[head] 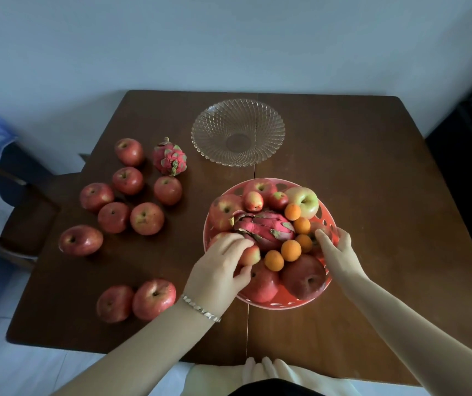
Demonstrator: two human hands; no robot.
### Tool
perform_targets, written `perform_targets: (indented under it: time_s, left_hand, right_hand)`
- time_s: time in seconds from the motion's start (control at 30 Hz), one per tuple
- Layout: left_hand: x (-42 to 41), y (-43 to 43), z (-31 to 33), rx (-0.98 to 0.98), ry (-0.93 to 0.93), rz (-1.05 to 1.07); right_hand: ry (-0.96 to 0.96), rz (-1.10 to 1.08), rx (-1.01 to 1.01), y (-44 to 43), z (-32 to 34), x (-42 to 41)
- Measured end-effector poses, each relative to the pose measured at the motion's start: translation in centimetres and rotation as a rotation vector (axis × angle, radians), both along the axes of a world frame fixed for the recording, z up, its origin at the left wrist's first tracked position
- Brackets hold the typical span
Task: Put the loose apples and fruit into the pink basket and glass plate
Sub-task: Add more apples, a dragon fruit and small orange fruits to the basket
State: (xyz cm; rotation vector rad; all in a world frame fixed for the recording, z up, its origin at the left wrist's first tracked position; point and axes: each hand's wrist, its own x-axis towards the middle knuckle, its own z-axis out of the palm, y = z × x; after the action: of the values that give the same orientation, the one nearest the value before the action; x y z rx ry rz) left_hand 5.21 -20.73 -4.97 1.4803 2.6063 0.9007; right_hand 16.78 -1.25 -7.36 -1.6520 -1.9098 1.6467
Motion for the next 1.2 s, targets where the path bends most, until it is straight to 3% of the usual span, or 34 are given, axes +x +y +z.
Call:
perform_targets:
  time_s: [0.13,0.3,0.43,0.6,0.7,0.77,0.87,1.2]
  left_hand:
    - [-0.7,1.0,-1.3,0.085,0.056,-0.12]
    - [-0.6,1.1,-2.9,0.255,0.127,-0.128]
    - [-0.1,1.4,-3.0,0.283,0.146,-0.167]
    - [-0.7,1.2,-1.5,0.294,-0.188,0.047]
    - [-0.5,1.5,-0.8,0.113,-0.298,0.343]
    - [-0.7,1.9,-0.3,-0.066,-0.568,0.491]
    - [-1.2,2.4,0.0,-0.137,-0.856,0.48]
    - [-1.9,1.7,-0.6,-0.068,-1.042,0.451]
  right_hand:
    - [0.004,0.0,-0.014,0.0,0.2,0.0]
    - [0.003,-0.01,-0.018,0.0,0.2,-0.1]
    - [0.002,-0.011,-0.021,-0.1,0.3,-0.1]
    - [0.008,-0.004,-0.031,0.0,0.5,-0.1]
    - [0.01,-0.001,-0.041,0.0,0.6,-0.1]
    - [0.019,-0.001,-0.048,0.0,0.7,-0.1]
    - [0.037,-0.003,-0.055,0.0,0.8,-0.2]
    - [0.042,0.002,-0.103,0.7,0.7,-0.4]
